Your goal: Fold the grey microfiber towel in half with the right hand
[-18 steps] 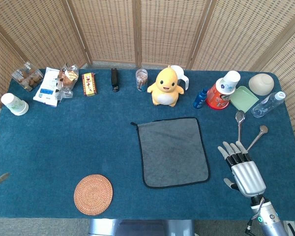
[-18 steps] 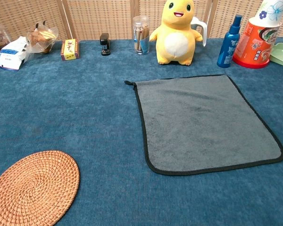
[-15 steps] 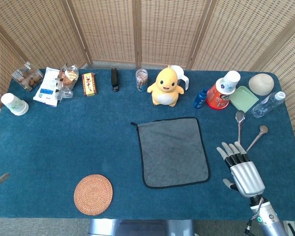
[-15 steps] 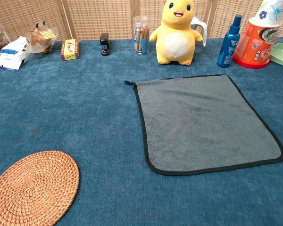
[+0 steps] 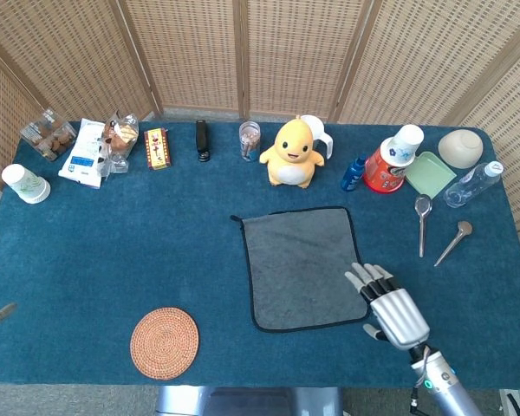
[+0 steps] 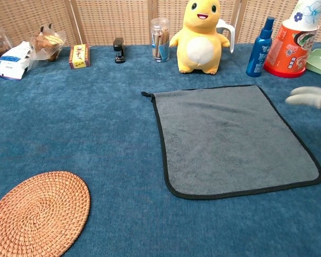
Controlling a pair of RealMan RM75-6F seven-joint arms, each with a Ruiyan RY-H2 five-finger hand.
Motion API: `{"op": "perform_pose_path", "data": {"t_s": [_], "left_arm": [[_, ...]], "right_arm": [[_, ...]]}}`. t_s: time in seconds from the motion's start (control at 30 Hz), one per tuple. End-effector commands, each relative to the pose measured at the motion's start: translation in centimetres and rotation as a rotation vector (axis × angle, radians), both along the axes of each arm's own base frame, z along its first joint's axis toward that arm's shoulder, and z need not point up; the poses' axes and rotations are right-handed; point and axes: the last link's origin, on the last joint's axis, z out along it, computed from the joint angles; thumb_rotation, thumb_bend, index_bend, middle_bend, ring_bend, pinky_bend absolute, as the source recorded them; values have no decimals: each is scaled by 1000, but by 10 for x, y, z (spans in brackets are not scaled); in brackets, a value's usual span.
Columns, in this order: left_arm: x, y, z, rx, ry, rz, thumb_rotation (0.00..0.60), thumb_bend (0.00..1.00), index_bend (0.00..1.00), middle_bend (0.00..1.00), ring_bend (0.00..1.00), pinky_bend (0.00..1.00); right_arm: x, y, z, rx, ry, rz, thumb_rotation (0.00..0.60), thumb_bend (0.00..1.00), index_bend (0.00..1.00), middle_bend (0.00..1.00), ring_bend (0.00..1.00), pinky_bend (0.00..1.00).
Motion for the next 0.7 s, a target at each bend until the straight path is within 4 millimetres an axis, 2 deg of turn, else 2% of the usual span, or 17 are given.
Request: {"op": "perform_pose_path", "data": {"t_s": [0.03,0.7], "left_arm": [[-1,1,0,2,-1,8,600,102,0,0,0,0],[-4,2,-4,-6,7,33,600,101,0,0,0,0]], "right_arm": [[6,-3,-7,18,5,23,600,0,0,0,0,190],[32,-6,-39,140,-14,85,600,0,0,0,0,190]]}}
